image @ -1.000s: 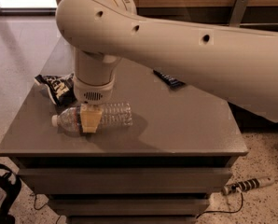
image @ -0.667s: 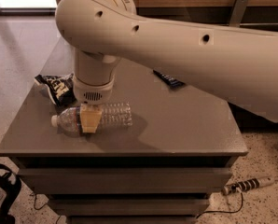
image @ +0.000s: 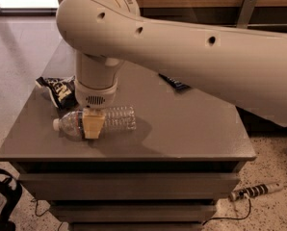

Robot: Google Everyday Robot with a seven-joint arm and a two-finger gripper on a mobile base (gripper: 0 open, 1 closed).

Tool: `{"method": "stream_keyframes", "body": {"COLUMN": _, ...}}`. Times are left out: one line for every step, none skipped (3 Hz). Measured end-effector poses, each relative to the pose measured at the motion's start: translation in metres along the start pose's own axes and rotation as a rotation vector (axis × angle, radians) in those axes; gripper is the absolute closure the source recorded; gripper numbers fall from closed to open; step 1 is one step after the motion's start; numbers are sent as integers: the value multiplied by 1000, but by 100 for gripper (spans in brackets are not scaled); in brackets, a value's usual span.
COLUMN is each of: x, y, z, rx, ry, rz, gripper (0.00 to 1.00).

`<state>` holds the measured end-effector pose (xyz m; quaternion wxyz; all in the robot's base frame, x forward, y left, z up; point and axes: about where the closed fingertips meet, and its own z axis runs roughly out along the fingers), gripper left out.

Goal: Knock water bottle over

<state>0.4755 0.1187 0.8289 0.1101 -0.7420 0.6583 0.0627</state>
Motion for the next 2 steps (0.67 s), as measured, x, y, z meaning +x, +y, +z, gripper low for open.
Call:
{"method": "stream_keyframes", "body": {"x": 0, "y": 1, "z": 0, "rx": 0, "ry": 1, "rz": -2, "gripper": 0}}
{"method": "stream_keyframes", "body": {"x": 0, "y": 1, "z": 0, "rx": 0, "ry": 1, "rz": -2, "gripper": 0}}
